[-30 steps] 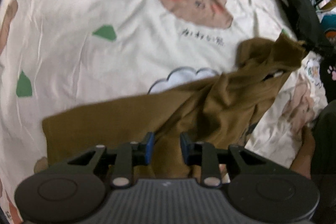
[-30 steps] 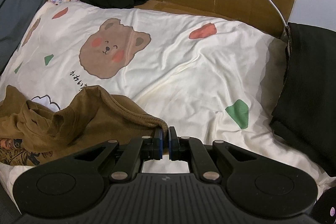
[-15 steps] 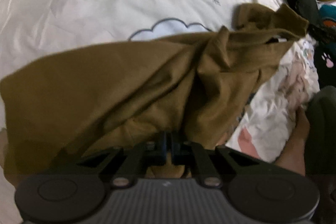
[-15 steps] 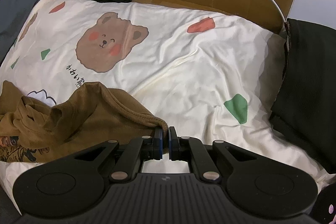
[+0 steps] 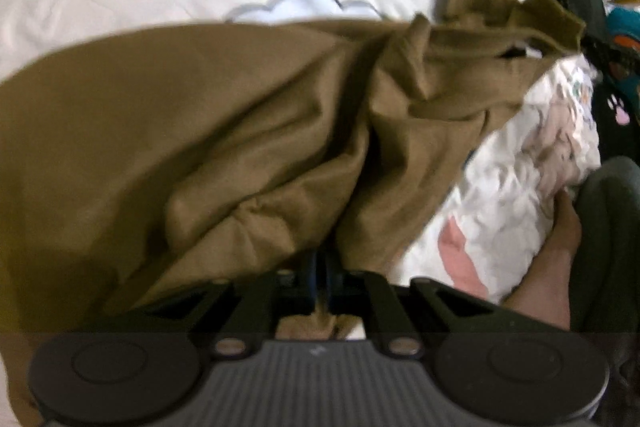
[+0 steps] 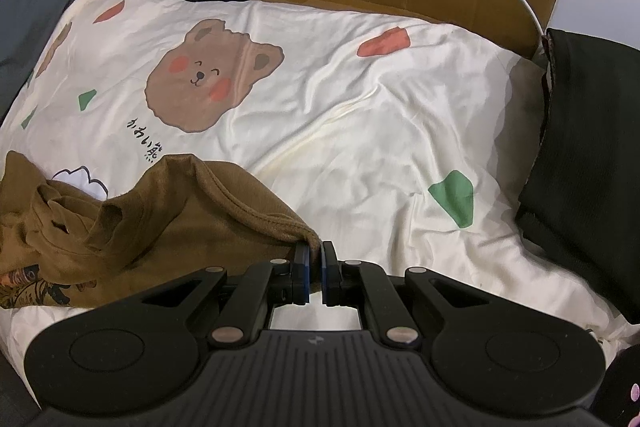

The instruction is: Fold clothes

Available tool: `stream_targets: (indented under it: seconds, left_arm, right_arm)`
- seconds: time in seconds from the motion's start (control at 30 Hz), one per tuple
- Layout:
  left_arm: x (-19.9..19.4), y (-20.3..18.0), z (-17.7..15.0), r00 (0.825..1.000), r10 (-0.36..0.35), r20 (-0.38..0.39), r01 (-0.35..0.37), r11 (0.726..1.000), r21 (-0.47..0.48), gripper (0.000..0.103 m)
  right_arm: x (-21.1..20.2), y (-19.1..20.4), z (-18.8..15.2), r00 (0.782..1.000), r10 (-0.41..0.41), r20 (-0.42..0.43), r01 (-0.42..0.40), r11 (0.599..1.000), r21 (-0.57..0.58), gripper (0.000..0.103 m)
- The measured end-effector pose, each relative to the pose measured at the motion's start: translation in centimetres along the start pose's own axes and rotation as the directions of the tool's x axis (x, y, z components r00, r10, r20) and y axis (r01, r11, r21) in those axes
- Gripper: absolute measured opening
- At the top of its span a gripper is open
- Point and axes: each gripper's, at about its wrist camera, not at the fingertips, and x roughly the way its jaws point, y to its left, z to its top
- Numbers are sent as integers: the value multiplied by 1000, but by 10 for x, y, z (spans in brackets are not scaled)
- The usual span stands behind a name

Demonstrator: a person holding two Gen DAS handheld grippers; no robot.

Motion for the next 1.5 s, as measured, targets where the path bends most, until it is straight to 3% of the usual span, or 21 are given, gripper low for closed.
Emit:
stream_targets:
  seconds: [0.2, 0.43, 0.63, 0.9, 1.0, 1.27, 1.5]
  left_arm:
    - [-26, -6, -1, 1000, 10, 3, -10, 999, 50, 6]
    - [-68, 15, 3, 991, 102, 90, -107, 993, 50, 6]
    - [-65, 20, 22, 979, 163, 124, -174, 981, 84, 10]
    - [-26, 12, 40, 982, 179, 56, -185, 976, 113, 14]
    - [-20, 7, 35, 975, 216, 51, -221, 964, 147, 9]
    - [-21, -11, 16, 990, 141, 15, -142, 971, 195, 7]
    - [-21, -57, 2, 996, 85, 9, -84, 951, 299, 7]
  right_arm:
    - [4, -1, -1, 1000, -1, -9, 1, 1000, 0, 5]
    - [8, -2, -2, 1000, 2, -9, -2, 1000, 7, 5]
    - [12, -3, -6, 1000, -1, -21, 1, 1000, 3, 5]
    - [14, 0, -5, 999, -13, -30, 12, 1000, -9, 5]
    - [14, 0, -4, 999, -16, -32, 16, 1000, -15, 5]
    - [15, 2, -3, 999, -21, -26, 21, 1000, -18, 5]
    - [11, 5, -2, 1000, -15, -16, 15, 999, -31, 5]
